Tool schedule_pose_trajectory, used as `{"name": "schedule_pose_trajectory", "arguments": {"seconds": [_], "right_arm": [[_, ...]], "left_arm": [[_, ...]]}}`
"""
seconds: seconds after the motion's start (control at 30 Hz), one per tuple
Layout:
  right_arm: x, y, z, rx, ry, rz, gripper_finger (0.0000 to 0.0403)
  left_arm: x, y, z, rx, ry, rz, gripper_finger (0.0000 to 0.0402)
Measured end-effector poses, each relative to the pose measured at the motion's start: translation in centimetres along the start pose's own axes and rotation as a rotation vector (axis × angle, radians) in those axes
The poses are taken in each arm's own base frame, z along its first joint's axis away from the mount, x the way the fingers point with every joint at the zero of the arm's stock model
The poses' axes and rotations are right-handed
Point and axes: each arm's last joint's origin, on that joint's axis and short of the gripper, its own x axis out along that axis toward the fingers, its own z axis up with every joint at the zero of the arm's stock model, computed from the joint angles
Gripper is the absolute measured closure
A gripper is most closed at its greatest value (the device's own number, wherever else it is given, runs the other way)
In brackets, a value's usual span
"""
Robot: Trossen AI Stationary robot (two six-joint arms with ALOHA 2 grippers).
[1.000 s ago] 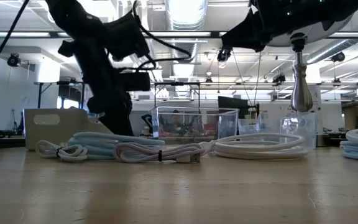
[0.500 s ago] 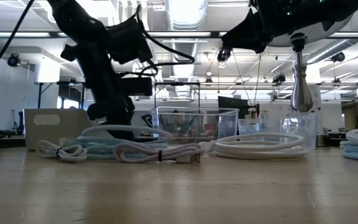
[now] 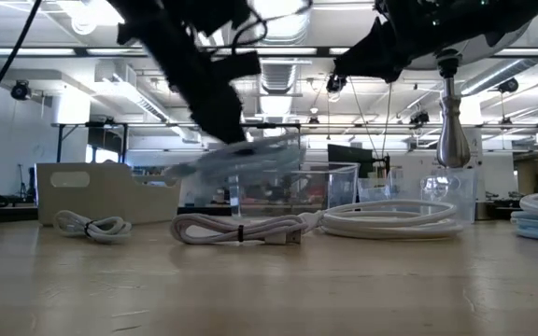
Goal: Pick & Place USB Port
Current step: Put the top left blue HDMI cable into the left transparent bin
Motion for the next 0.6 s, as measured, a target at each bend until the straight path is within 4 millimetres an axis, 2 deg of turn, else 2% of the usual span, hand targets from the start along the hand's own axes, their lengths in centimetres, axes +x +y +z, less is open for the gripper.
{"name": "schedule_pose_trajectory", "arguments": {"seconds": [0.27, 0.47, 0.6], "right_arm": [[-1.6, -0.2, -0.8, -0.017, 0.169, 0.004, 0.0220], [-3.1, -0.5, -0.3, 0.048, 0.175, -0.002, 0.0220], [-3.5, -0.5, -0.1, 0.051, 0.158, -0.002, 0.0220]], "left_arm": [[-0.9, 2.6, 3.5, 0.000, -0.088, 0.285, 0.0359], [-1.1, 4.9, 5.8, -0.046, -0.198, 0.371, 0.0359], [-0.8, 7.3, 6.9, -0.099, -0.298, 0.446, 0.0358]]}}
